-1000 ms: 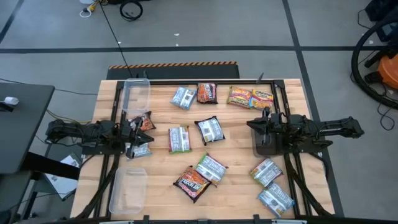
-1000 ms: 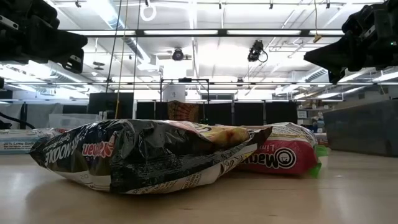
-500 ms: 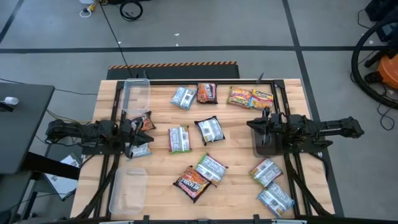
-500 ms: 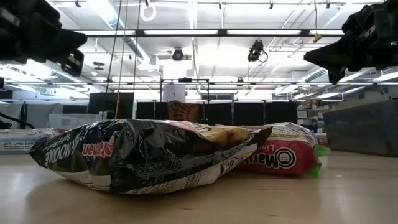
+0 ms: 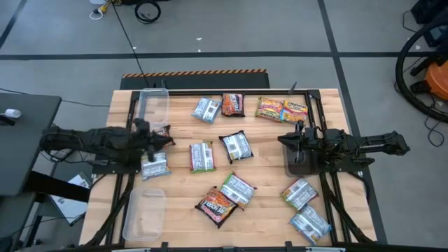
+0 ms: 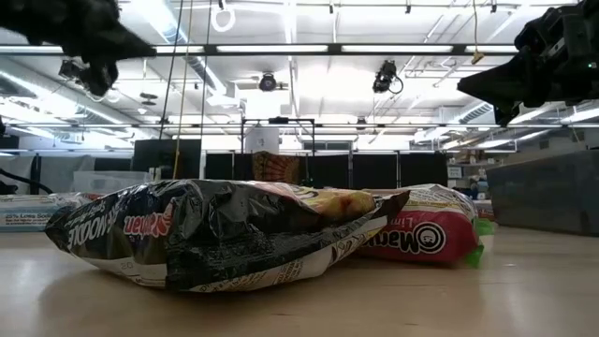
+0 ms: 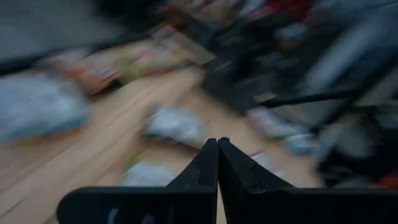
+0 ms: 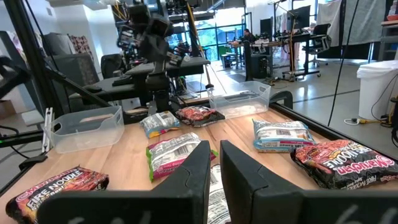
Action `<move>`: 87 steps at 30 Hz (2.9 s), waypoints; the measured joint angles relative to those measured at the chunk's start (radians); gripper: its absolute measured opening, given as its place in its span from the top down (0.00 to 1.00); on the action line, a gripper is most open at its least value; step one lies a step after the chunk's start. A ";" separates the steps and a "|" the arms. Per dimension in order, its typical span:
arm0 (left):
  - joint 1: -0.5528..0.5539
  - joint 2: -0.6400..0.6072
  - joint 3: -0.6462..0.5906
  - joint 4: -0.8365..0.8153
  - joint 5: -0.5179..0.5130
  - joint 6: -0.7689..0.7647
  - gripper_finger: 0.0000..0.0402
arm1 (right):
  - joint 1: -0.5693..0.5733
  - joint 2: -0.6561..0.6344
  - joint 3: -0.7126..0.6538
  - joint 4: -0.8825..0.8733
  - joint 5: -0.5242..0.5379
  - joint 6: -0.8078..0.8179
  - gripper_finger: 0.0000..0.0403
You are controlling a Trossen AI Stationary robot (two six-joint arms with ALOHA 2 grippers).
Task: Sort Maruchan noodles
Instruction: Put the black noodle pack into the top transparent bin
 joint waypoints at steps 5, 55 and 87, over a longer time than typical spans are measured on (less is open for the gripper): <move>0.000 0.231 0.268 -0.266 -0.085 -0.092 0.99 | 0.000 0.000 0.000 0.000 0.000 0.000 0.89; 0.170 1.468 0.524 -0.792 -0.085 -0.705 0.35 | 0.000 0.000 0.000 0.000 0.000 0.000 0.89; -0.037 1.256 0.855 -1.141 -0.154 -0.648 0.99 | 0.000 0.000 0.000 0.001 0.000 0.000 0.89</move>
